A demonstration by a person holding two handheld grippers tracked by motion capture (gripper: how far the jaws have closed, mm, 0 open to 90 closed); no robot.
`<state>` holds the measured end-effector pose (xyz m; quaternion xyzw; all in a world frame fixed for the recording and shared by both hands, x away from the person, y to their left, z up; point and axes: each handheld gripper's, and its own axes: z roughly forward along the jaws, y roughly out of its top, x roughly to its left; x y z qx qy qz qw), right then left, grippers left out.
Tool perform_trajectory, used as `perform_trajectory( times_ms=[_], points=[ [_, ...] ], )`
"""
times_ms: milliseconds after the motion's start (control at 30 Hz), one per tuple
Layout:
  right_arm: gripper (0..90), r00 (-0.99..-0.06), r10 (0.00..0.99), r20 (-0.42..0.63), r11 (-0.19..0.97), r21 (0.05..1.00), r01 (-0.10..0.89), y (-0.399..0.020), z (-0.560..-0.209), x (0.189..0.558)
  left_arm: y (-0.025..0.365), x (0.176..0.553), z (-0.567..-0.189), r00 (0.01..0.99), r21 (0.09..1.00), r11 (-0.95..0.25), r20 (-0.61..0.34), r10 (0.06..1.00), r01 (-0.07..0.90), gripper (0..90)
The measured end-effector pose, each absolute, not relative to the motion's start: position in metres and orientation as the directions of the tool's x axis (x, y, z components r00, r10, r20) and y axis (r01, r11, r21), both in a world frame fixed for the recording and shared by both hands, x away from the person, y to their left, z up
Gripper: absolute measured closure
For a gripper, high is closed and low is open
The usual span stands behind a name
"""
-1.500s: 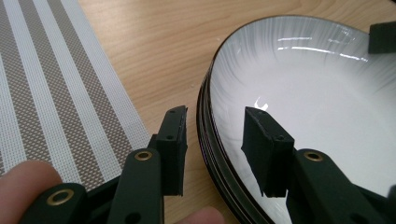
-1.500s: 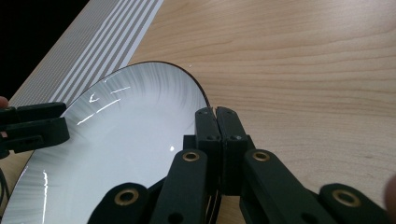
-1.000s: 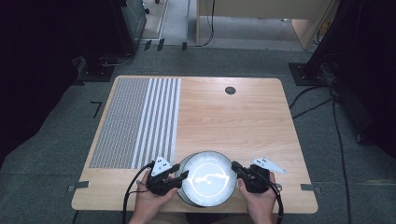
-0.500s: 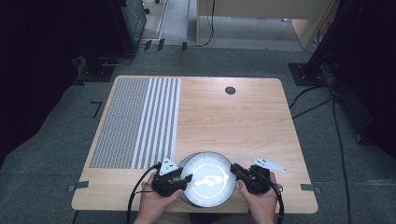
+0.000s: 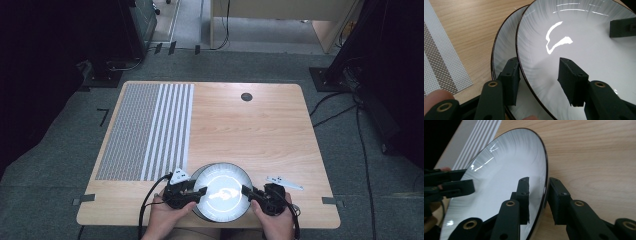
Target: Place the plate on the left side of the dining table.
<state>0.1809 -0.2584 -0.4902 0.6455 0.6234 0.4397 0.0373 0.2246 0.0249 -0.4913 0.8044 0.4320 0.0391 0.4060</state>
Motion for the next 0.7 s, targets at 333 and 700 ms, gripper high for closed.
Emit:
perform_trajectory(
  times_ms=[333,700],
  points=[
    [81.6,-0.06,0.717,0.695,-0.434,0.512,0.741,-0.267,-0.505,0.179,0.023,0.238,-0.491,0.627,0.659,-0.303,-0.33,0.706,0.688,56.3],
    [82.6,-0.046,0.659,0.751,-0.498,0.481,0.722,-0.276,-0.505,0.179,0.023,0.24,-0.482,0.632,0.652,-0.282,-0.395,0.667,0.704,62.4]
  ],
)
